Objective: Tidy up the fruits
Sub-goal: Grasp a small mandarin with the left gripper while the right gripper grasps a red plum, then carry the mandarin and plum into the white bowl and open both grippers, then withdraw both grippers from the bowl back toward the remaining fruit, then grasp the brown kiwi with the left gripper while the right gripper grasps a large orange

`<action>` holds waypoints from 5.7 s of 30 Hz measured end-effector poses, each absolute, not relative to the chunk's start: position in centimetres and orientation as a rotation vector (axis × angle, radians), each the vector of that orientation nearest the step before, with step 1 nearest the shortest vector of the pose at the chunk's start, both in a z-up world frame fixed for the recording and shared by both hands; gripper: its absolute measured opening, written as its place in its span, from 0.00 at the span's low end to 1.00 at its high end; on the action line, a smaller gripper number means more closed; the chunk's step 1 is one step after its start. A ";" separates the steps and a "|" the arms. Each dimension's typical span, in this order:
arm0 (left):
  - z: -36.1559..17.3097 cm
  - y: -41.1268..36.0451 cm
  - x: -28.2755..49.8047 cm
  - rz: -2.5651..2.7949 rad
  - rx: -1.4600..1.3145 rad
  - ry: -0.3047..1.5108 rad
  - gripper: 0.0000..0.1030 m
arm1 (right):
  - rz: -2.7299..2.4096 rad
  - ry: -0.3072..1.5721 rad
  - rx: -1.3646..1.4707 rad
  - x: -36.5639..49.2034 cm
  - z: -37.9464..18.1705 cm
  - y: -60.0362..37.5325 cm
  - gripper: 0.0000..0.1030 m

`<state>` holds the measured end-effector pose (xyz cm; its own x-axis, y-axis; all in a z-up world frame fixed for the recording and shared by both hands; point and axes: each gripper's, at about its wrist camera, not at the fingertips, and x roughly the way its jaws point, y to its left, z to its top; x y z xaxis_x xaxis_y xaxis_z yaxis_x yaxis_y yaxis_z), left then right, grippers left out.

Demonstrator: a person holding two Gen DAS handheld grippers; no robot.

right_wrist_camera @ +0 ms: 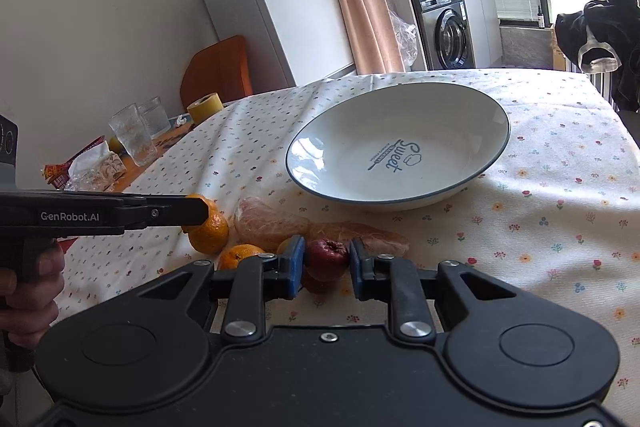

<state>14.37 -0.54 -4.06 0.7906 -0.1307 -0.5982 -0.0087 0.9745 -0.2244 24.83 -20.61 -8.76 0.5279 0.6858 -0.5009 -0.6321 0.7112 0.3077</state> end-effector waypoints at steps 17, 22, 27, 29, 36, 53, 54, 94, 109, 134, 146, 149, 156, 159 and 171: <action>-2.7 -2.0 19.2 -0.108 -0.177 0.646 0.20 | 0.755 0.566 0.145 28.2 -6.6 -21.3 0.22; -2.6 -2.4 20.9 -0.117 -0.172 0.645 0.20 | 0.744 0.562 0.156 29.3 -6.6 -21.4 0.22; -2.6 -2.5 22.5 -0.121 -0.172 0.649 0.20 | 0.729 0.560 0.166 30.3 -6.7 -21.4 0.22; -2.5 -2.4 23.0 -0.123 -0.177 0.650 0.20 | 0.721 0.563 0.173 30.7 -6.8 -21.4 0.22; -3.0 -2.6 24.6 -0.131 -0.178 0.672 0.21 | 0.706 0.574 0.178 31.5 -7.0 -21.3 0.22; -2.8 -0.6 22.3 -0.062 -0.207 0.667 0.49 | 0.638 0.550 0.154 29.5 -6.6 -21.4 0.56; -2.7 -0.5 22.0 -0.059 -0.208 0.662 0.52 | 0.634 0.545 0.149 29.3 -6.6 -21.4 0.58; -0.3 1.4 11.4 0.013 -0.205 0.575 0.87 | 0.616 0.450 0.153 21.4 -2.8 -22.0 1.00; -1.1 2.6 9.1 0.028 -0.228 0.588 0.87 | 0.646 0.424 0.092 19.9 -2.4 -20.8 1.00; -4.3 2.4 8.3 0.000 -0.245 0.639 0.69 | 0.735 0.558 0.095 19.6 -5.1 -20.0 0.85; -7.0 2.1 9.8 -0.029 -0.271 0.712 0.39 | 0.808 0.619 0.076 20.0 -6.6 -18.4 0.50; -7.6 2.0 10.2 -0.032 -0.274 0.731 0.32 | 0.819 0.634 0.076 20.1 -6.9 -18.0 0.47; -7.7 2.1 10.3 -0.055 -0.292 0.737 0.21 | 0.839 0.650 0.056 20.3 -7.4 -16.9 0.44; -7.5 2.3 10.2 -0.052 -0.290 0.728 0.21 | 0.847 0.657 0.050 20.5 -7.5 -16.5 0.42; -6.3 4.0 9.1 -0.014 -0.317 0.684 0.21 | 0.855 0.663 0.008 20.7 -8.1 -14.5 0.39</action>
